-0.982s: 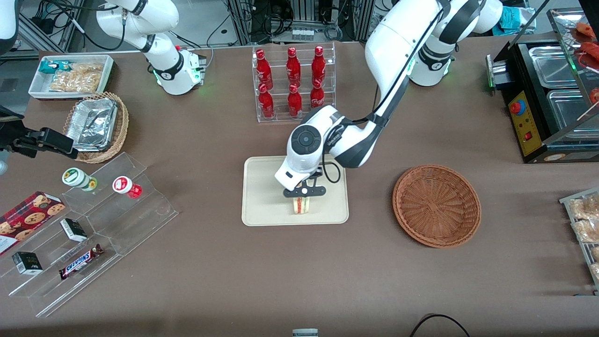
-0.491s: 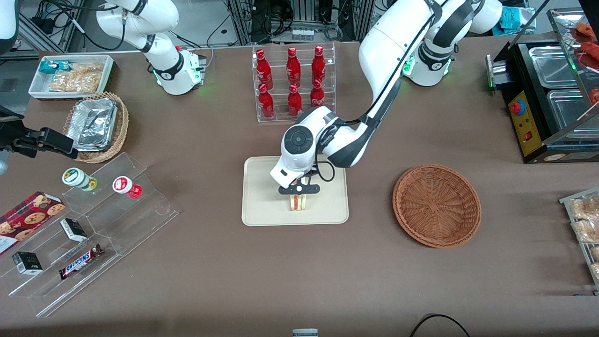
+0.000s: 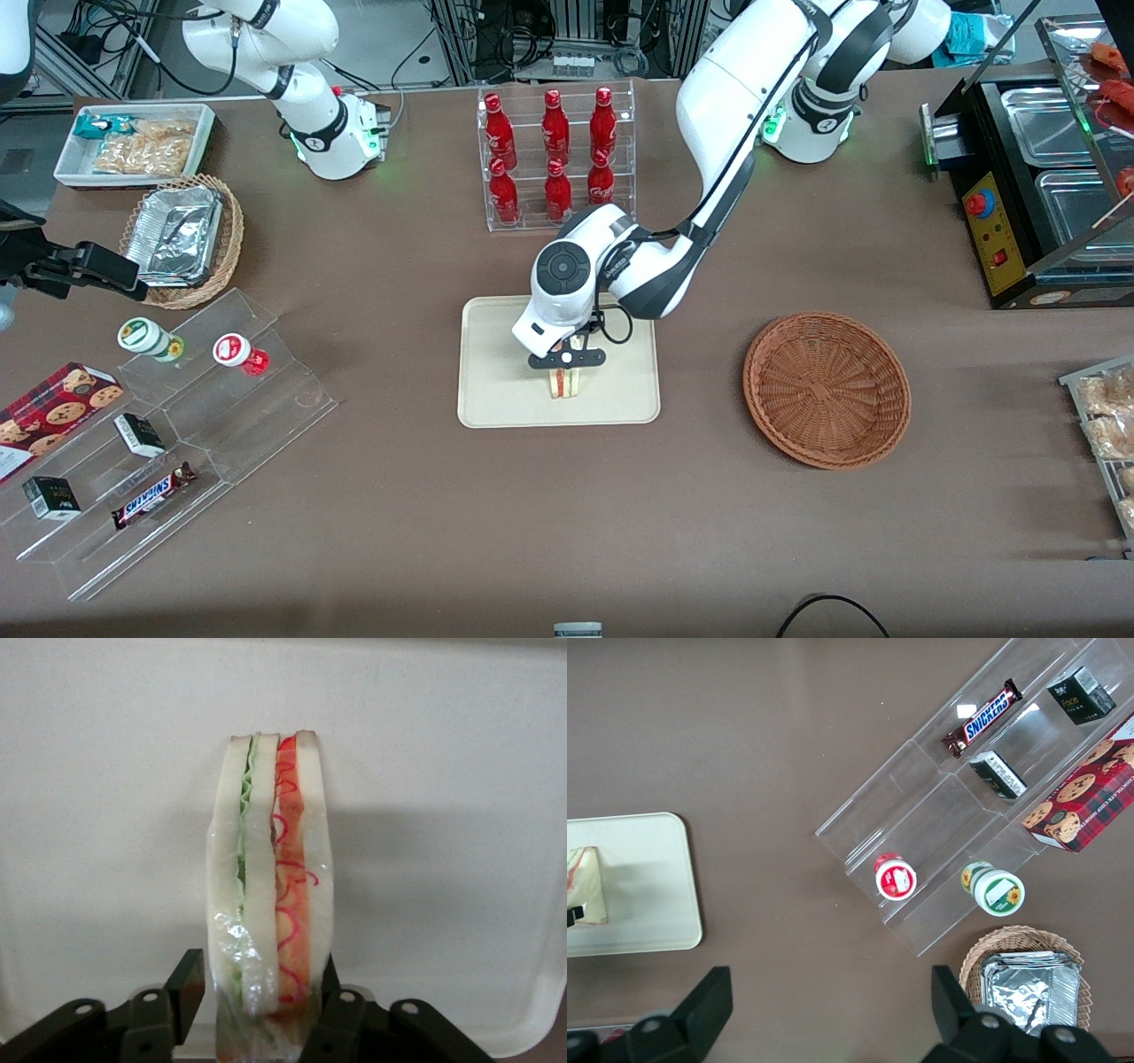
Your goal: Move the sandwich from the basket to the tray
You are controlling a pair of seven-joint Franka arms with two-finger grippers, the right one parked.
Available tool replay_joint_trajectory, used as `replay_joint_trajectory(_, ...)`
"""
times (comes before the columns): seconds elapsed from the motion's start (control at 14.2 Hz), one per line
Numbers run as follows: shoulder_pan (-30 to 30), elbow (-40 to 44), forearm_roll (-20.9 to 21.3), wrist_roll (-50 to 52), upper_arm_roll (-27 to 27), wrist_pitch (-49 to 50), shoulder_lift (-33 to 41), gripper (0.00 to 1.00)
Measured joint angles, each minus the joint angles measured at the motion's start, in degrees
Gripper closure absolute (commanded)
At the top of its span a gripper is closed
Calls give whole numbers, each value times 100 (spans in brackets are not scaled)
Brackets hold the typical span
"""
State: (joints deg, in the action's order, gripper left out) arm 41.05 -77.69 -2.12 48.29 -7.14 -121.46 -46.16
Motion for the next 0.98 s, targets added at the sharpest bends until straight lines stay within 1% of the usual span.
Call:
replay_joint_trajectory(0.14,-1,90,2,52,11,88,74,0)
replay_joint_trajectory(0.28,-5,194,43,327,40,506,320,0)
replay_joint_trajectory(0.35,-10,221,134,437,85,780,512,0)
replay_joint_trajectory(0.42,-15,225,224,520,172,1079,714,0)
replay_joint_trajectory(0.56,-33,210,276,621,405,1532,1012,0)
replay_joint_trajectory(0.77,-111,-129,294,638,754,1690,1263,0)
replay_joint_trajectory(0.84,-242,-331,302,559,809,1690,1373,0)
replay_joint_trajectory(0.98,-635,-733,302,27,833,1690,1667,0)
